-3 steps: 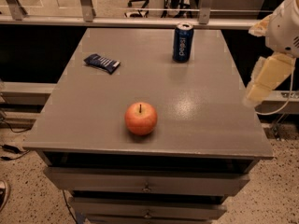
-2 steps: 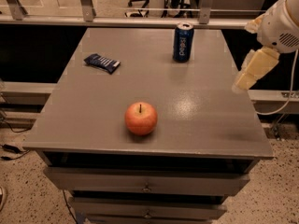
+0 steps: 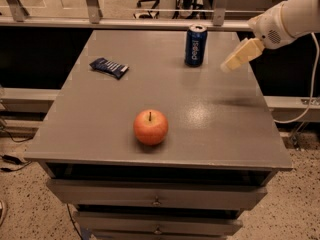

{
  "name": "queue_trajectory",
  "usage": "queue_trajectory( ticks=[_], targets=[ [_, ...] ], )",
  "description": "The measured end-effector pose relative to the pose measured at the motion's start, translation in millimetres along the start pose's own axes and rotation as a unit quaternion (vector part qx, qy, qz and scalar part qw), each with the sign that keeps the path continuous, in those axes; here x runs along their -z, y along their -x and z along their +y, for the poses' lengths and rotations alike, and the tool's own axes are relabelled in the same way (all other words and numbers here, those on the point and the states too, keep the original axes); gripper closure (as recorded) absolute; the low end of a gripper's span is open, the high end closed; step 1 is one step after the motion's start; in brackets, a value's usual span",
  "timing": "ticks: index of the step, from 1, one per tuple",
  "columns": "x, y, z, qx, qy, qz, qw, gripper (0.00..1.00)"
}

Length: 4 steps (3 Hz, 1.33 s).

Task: Knock pepsi can over

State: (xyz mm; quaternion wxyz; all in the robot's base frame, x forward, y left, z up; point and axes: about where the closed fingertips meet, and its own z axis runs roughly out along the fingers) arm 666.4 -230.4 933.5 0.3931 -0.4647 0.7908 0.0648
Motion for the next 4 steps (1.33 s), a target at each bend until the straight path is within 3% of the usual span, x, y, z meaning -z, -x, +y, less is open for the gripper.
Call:
queue_trajectory(
  ticks=[1, 2, 3, 4],
  targets=[
    [-26, 13, -20, -0.03, -0.002, -0.053, 0.9982, 0.0],
    [-53, 22, -31, -0.057, 0.002, -0.105, 0.9928, 0.0],
    [-86, 38, -32, -0.081, 0.019, -0.172, 0.9815, 0.0],
    [-104, 52, -25, -0.086, 0.034, -0.206, 0.9741, 0.0]
  ],
)
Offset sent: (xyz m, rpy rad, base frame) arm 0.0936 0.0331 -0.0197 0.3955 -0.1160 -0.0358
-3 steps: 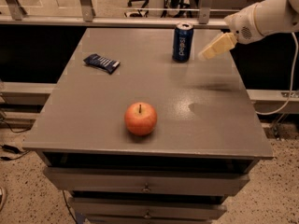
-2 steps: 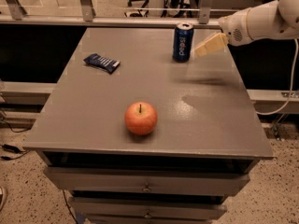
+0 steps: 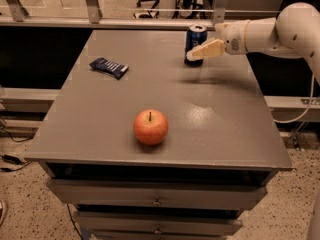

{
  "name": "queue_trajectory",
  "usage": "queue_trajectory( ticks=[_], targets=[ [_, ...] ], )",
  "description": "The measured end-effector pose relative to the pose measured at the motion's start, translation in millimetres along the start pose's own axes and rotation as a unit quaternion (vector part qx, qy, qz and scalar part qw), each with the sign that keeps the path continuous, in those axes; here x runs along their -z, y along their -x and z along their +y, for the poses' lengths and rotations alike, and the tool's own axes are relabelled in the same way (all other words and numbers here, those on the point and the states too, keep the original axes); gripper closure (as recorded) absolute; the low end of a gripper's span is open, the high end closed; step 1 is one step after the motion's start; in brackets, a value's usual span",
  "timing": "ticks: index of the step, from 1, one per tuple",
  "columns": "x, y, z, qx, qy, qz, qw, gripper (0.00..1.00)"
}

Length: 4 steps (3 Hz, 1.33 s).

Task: Knock pepsi can over

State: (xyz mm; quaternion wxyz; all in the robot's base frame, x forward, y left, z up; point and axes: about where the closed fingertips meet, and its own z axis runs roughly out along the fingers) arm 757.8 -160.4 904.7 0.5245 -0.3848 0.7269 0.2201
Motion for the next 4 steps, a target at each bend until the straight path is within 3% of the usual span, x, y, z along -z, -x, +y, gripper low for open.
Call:
queue_trajectory(
  ticks=[1, 2, 4],
  targets=[
    [-18, 3, 10, -0.009, 0.015, -0.025, 0.9995, 0.16],
    [-21, 3, 15, -0.018, 0.02, -0.043, 0.9987, 0.47],
    [0, 12, 17, -0.018, 0.028, -0.056, 0.9979, 0.93]
  ],
)
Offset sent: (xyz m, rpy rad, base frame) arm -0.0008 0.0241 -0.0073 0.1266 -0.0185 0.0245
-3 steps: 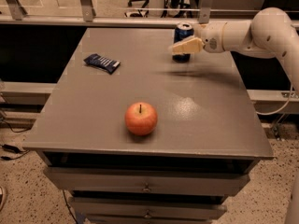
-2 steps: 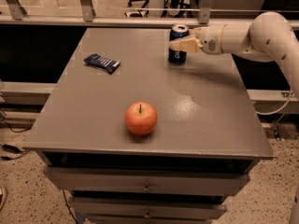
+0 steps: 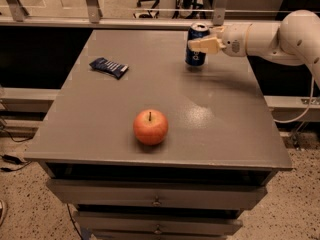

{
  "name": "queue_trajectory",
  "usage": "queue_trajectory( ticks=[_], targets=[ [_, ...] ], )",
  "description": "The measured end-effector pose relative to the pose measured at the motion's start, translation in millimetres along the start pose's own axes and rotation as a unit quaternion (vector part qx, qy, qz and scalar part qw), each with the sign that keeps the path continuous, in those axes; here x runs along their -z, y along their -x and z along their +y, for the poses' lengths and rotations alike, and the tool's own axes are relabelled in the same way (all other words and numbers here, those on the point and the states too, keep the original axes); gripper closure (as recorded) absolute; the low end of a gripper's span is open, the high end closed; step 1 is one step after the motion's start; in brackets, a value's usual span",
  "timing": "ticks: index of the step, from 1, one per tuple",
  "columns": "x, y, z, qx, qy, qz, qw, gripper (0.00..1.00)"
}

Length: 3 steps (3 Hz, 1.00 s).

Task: Knock pepsi can over

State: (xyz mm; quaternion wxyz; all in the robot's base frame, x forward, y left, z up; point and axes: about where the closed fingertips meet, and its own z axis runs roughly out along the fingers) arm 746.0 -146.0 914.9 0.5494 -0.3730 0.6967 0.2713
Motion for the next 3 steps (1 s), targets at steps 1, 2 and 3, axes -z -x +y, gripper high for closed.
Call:
queue_trajectory(
  ticks=[1, 2, 3],
  targets=[
    [46, 34, 7, 0.07, 0.009, 0.056, 0.9959, 1.0],
    [91, 38, 24, 0.145, 0.037, 0.123, 0.981, 1.0],
    [125, 22, 57, 0.225, 0.092, 0.21, 0.947, 1.0]
  ],
)
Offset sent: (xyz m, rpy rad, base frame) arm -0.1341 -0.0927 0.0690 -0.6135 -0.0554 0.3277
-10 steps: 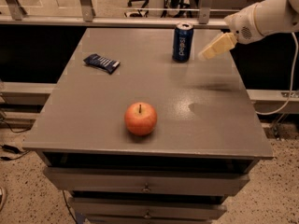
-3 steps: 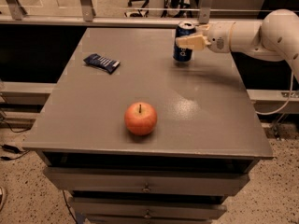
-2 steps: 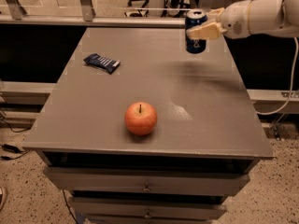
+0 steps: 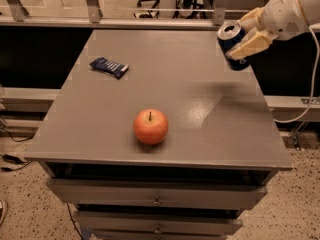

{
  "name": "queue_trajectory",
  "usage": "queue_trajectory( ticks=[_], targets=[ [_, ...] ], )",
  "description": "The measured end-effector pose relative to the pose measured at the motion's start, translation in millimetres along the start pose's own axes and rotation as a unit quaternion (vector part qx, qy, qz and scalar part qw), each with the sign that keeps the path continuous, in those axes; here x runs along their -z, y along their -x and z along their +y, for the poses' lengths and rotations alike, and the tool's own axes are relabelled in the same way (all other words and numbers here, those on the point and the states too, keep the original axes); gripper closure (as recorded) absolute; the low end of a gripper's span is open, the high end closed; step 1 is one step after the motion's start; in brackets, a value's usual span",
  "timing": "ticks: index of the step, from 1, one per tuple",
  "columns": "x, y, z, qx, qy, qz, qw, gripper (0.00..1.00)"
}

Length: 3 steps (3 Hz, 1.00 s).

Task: Knock pepsi can over

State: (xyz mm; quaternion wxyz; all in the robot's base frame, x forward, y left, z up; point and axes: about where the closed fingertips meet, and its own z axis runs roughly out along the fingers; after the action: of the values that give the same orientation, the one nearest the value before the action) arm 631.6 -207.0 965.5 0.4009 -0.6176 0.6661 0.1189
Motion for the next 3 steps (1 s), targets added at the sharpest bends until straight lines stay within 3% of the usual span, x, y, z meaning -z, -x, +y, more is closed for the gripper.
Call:
queue_trajectory(
  ticks=[1, 2, 3],
  targets=[
    [17, -2, 54, 0.123, 0.043, 0.113, 0.985, 1.0],
    [17, 3, 87, 0.206, 0.052, 0.183, 0.9598, 1.0],
    [-6, -14, 134, 0.257, 0.112, 0.229, 0.932, 1.0]
  ],
)
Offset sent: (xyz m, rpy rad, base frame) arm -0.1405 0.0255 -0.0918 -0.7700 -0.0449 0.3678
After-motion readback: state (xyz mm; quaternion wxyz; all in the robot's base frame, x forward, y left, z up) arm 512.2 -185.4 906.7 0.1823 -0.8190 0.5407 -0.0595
